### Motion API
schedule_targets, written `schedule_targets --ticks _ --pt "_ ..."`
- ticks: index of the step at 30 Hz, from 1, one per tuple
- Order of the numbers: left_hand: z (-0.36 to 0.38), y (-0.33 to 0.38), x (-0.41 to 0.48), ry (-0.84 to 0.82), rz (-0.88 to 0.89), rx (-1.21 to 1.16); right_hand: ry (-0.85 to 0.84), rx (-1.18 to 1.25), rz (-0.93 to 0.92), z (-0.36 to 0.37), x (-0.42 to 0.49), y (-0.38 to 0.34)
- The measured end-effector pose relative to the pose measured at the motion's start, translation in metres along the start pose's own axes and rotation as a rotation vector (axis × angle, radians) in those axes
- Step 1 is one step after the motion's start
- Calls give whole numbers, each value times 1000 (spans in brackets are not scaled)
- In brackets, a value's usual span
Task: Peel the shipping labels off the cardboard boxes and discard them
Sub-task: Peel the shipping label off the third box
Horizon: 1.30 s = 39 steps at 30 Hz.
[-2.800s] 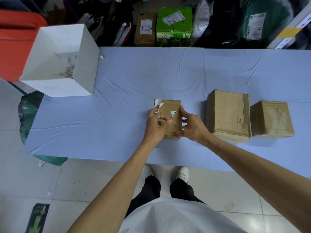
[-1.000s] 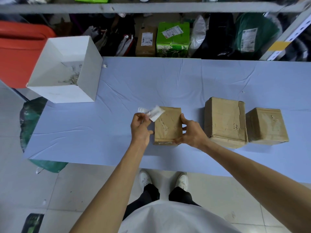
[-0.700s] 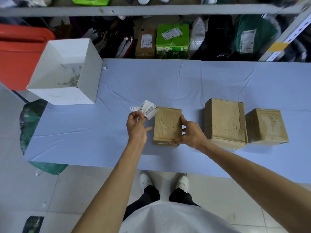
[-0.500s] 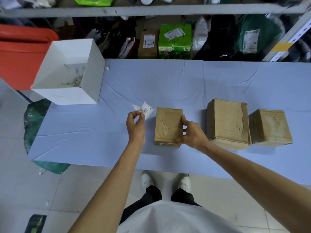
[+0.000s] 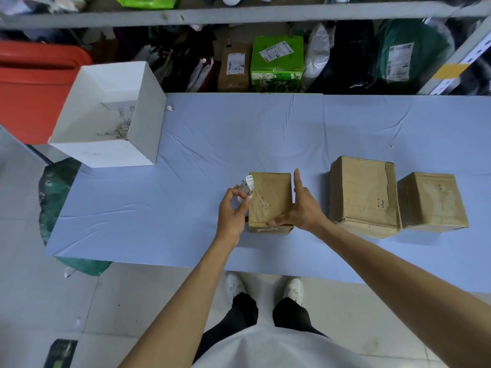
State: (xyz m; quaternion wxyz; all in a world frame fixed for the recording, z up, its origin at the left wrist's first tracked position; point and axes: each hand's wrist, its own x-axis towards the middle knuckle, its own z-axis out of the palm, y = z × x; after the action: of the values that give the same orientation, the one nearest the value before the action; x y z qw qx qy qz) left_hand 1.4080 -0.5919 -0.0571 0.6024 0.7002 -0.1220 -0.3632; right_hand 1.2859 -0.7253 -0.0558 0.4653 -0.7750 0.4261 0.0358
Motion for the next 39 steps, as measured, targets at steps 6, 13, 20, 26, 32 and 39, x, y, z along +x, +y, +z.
schedule_targets --ticks 6,13,20,26,32,39 --pt "-7 -2 -3 -19 0 -9 -20 -30 22 2 7 -2" --pt "-8 -1 -16 -53 70 -18 -13 67 31 8 1 1" --pt "0 10 -10 -5 158 20 179 179 -47 6 -4 -10" --pt "4 13 -13 38 130 69 230 338 -128 -2 -7 -4" --pt "5 12 -14 57 90 91 246 181 -82 -1 -4 -11" --pt "8 18 -16 20 98 81 234 13 -16 5 -11 -20"
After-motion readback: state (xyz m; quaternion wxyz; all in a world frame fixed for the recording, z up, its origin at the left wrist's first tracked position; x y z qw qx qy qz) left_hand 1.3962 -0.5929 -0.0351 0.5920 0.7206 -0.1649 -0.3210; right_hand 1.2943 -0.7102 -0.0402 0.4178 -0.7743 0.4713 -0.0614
